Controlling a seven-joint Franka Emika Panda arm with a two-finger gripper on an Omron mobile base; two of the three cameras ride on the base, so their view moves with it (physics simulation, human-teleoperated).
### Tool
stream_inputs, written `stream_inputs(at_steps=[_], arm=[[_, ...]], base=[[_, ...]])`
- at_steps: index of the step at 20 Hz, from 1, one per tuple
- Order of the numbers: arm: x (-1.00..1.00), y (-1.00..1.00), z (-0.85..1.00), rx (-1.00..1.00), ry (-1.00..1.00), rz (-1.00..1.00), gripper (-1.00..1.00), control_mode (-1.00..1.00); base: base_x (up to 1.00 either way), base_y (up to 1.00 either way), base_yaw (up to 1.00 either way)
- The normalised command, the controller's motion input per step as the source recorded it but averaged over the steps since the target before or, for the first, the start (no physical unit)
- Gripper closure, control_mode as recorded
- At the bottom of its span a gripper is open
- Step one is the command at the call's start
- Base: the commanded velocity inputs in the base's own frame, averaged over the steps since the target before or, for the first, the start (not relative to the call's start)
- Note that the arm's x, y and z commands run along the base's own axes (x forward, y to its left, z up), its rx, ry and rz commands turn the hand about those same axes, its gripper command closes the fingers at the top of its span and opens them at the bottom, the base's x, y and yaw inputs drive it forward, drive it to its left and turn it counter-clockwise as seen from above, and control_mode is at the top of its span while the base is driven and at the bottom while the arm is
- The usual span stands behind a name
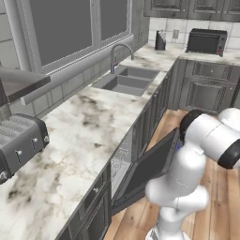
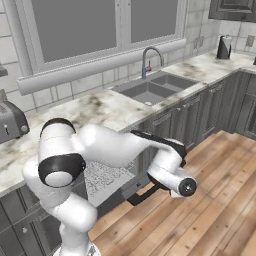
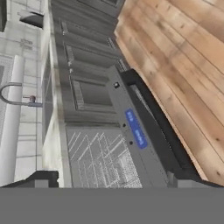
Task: Open the dishwasher door and pull out the top rack.
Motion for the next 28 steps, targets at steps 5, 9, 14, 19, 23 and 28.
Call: stream_inputs(at_steps=[5, 9, 14, 19, 23, 28], arm=[[-0.21, 0.67, 0.72, -0.03, 0.00, 0.15, -1.00, -1.00], [-0.23, 0.66, 0.73, -0.06, 0.00, 0.19, -1.00, -1.00], [-0.36, 0.68, 0.55, -0.10, -0.02, 0.21, -1.00, -1.00], [-0.25, 0.66, 0.25, -0.14, -0.01, 0.21, -1.00, -1.00], [-0.23, 0.54, 0.21, -0.13, 0.00, 0.18, -1.00, -1.00], [-0.18, 0.37, 0.20, -0.14, 0.00, 0.15, -1.00, -1.00]], base=[[0.00, 0.00, 0.00], [0.00, 0.00, 0.00], [0.00, 0.00, 0.00], [0.00, 0.00, 0.00], [0.00, 0.00, 0.00], [0.00, 0.00, 0.00]])
